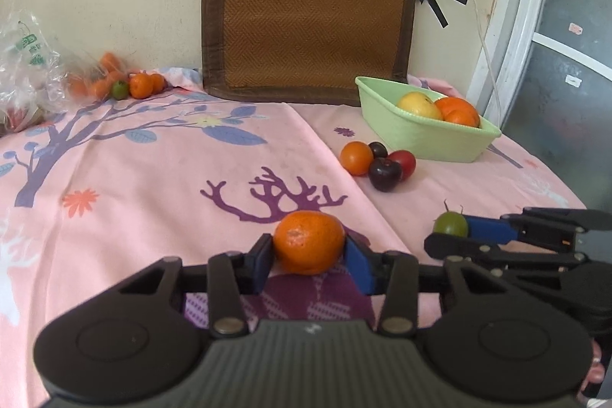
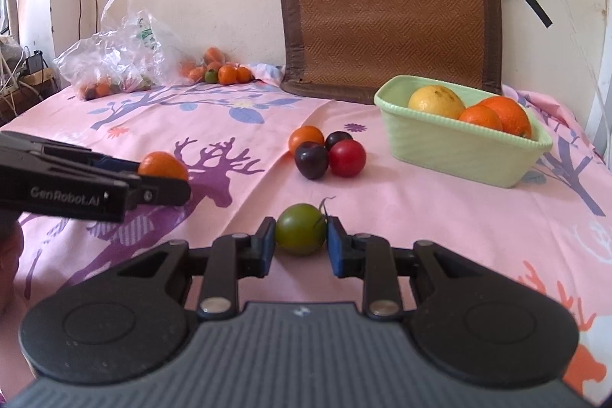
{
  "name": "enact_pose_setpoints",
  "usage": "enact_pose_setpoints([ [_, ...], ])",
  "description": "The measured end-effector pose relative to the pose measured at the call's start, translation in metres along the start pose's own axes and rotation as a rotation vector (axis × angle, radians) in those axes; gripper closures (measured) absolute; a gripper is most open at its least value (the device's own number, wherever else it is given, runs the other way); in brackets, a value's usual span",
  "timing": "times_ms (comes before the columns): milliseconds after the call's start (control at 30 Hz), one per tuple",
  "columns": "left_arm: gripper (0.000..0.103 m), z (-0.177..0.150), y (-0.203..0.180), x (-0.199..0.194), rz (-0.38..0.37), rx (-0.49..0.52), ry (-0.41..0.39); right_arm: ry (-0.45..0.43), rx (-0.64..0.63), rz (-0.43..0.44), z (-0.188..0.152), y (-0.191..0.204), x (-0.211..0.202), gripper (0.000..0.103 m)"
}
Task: Organize fruits
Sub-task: 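Carry the lime and orange into the green bowl and open both tools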
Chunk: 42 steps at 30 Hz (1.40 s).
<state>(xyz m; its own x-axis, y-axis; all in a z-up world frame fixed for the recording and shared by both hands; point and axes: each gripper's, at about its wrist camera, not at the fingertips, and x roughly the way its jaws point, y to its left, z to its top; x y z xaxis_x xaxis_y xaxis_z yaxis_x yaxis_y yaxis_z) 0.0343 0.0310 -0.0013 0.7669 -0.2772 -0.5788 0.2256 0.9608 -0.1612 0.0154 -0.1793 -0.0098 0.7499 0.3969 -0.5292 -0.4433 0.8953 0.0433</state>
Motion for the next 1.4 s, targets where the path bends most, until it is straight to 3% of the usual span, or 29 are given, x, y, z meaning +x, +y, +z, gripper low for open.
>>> enact_pose_setpoints([
  [133,0.063,0.021,-0.008,0.001,-0.036,0.005,-0.034,-0.043,0.031,-0.005,0.002,-0.007,-0.005,0.073],
  [400,0.063,0.097,-0.059,0.047,-0.117,0.103,-0.108,-0.259,0.099,-0.159,0.046,-0.062,-0.004,0.072],
  [567,0.062,0.124,-0.073,0.094,-0.145,0.094,-0.065,-0.251,0.065,-0.206,0.057,-0.081,0.023,0.072],
  [767,0.062,0.133,-0.072,0.132,-0.178,0.045,0.007,-0.226,0.015,-0.214,0.049,-0.079,0.038,0.072],
  [867,0.045,0.134,-0.072,0.139,-0.169,0.029,0.009,-0.224,0.016,-0.207,0.049,-0.081,0.038,0.068],
  [933,0.043,0.135,-0.072,0.14,-0.17,0.021,0.006,-0.239,0.024,-0.206,0.049,-0.082,0.036,0.055],
  [1133,0.043,0.141,-0.057,0.107,-0.178,-0.034,-0.07,-0.315,0.048,-0.224,0.047,-0.087,0.025,0.054],
  [1300,0.043,0.123,-0.033,0.061,-0.122,-0.061,-0.109,-0.366,0.155,-0.156,0.048,-0.103,0.01,0.065],
  [1333,0.043,0.116,-0.03,0.053,-0.107,-0.056,-0.105,-0.357,0.177,-0.12,0.048,-0.106,0.008,0.066],
  [1400,0.043,0.1,-0.028,0.042,-0.094,-0.04,-0.091,-0.31,0.221,-0.005,0.049,-0.11,0.004,0.077],
])
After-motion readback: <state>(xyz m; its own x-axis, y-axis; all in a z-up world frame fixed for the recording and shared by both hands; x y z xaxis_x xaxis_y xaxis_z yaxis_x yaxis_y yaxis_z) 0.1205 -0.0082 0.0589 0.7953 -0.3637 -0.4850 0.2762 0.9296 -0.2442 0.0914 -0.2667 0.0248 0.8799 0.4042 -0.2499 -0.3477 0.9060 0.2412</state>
